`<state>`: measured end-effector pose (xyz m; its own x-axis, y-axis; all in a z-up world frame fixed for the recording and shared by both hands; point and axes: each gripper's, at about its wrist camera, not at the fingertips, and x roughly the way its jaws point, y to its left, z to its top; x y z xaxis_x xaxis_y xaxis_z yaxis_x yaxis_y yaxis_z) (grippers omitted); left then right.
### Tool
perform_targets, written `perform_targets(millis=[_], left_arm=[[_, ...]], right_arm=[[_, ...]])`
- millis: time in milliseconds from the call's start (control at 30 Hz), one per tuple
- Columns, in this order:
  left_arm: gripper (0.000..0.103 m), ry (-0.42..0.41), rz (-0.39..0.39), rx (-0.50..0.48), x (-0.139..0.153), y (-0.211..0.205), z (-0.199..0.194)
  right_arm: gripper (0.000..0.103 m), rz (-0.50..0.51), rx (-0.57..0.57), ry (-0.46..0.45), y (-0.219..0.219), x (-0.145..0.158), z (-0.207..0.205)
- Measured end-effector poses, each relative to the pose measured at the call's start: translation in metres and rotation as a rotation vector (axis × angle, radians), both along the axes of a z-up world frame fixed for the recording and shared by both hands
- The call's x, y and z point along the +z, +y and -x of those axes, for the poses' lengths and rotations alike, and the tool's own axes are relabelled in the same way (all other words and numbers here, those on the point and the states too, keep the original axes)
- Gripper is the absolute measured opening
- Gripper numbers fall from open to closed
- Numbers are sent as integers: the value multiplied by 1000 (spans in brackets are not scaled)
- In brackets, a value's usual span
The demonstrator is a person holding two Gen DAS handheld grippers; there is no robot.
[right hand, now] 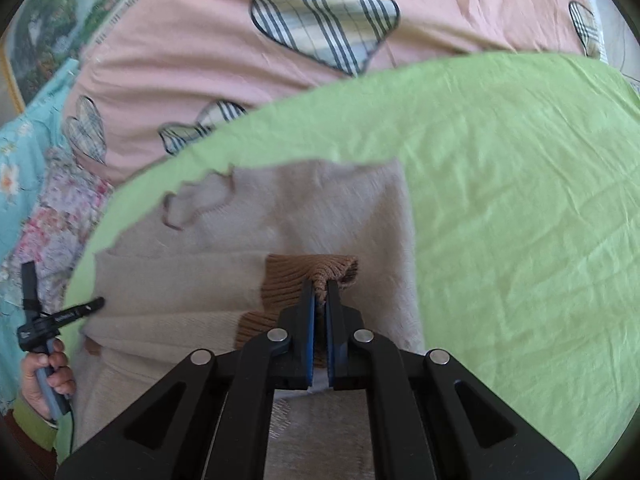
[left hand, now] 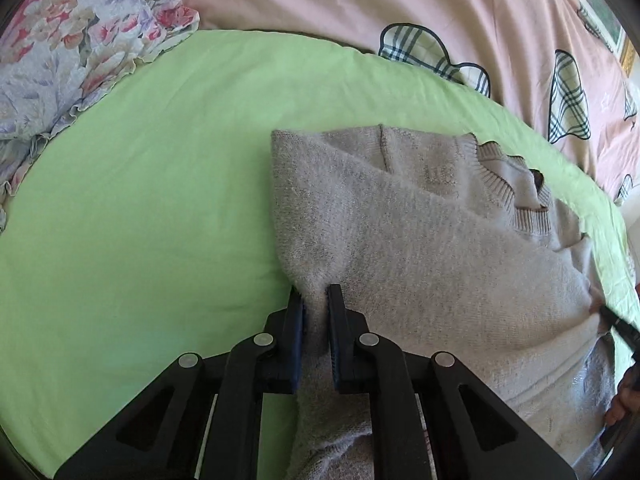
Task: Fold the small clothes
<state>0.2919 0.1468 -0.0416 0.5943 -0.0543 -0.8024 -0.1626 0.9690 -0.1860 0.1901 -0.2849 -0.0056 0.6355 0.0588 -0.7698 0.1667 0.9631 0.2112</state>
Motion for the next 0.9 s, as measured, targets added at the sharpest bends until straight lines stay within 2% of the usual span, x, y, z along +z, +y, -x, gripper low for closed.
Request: perform_targets(millis=[67,167,233,300,333,400,433,500,567,700,833,900], left_arm=[[18,7,-10,1,5,0,2],[20,0,-23,18,17,2,18],[22,-7,-12,11,19,0,30],[24,3,-25,7,17,-5,39],[25,8,-40,3,15,-8,42],[26,21,-64,3,9,-10,46],[27,22,-59,6,8,-9,48],[29,21,-39,12,10,-3,53],[30,18,-39,16,15,0,60],[31,-5,-33,16,32,4,85],[48,-23,8,3,42,6,132],[50,-21,14,-10,42,6,159]], right_arm=[[7,7,-34,25,-4,-3,5],[8,6,-74,-25,-4,11,19],[8,-18,-27,-89,10,25,22],[10,-56,52,-96,26,26,13],[11,-62,99,-80,38,23,5],[25,-67,144,-22,52,8,-10],[28,-61,142,15,57,0,-15],[30,-66,131,105,58,-18,-20],[30,-83,126,93,53,-21,-8],[31,-76,92,38,45,1,29],[35,-94,85,-12,38,20,67],[36,-93,92,-24,39,25,85]])
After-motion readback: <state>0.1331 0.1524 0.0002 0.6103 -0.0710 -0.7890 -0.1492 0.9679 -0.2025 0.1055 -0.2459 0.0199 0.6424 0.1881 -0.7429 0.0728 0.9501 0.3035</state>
